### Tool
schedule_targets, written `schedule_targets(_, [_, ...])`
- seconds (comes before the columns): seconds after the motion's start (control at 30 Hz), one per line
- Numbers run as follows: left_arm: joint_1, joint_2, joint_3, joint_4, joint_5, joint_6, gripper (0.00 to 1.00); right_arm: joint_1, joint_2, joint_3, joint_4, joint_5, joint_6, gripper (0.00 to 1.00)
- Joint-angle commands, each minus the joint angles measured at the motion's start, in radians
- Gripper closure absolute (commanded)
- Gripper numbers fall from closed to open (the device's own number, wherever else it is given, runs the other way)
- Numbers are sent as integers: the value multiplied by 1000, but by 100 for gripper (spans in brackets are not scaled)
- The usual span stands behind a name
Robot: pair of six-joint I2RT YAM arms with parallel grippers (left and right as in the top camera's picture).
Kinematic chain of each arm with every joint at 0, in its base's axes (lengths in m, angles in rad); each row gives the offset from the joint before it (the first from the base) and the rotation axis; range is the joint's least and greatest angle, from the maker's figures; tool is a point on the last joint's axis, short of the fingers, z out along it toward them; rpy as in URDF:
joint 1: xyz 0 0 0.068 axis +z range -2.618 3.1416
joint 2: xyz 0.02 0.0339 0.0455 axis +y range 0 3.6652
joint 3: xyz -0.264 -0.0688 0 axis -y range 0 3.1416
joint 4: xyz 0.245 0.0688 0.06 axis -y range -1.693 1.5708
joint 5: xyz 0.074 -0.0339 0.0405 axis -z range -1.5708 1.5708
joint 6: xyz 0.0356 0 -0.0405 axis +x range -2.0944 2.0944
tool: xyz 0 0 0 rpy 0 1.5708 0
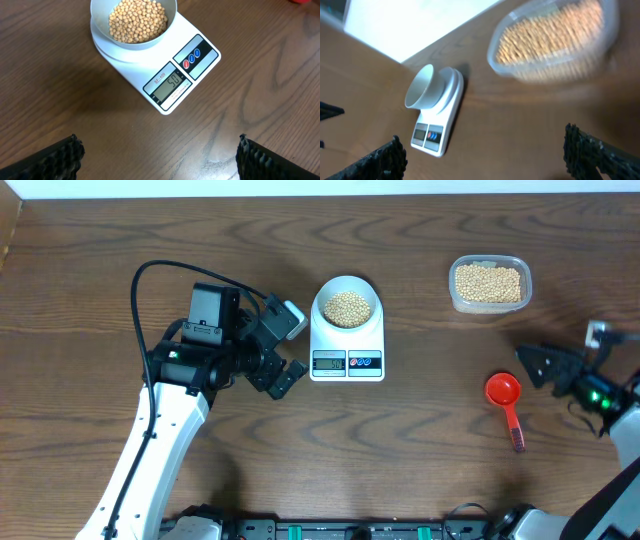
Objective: Scoop item into bowl and weigh 50g on scale
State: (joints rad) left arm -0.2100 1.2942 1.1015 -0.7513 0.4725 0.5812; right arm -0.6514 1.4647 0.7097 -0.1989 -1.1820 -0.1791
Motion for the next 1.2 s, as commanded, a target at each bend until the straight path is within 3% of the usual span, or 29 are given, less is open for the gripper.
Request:
schedule_targets(0.0, [4,6,22,0,10,17,0,104,-74,91,9,75,52,1])
schedule_targets(0.43, [4,6,22,0,10,17,0,383,-170,211,-9,275,200,1])
schedule_targets(1.17, [4,6,22,0,10,17,0,405,-171,211,-125,293,214,1])
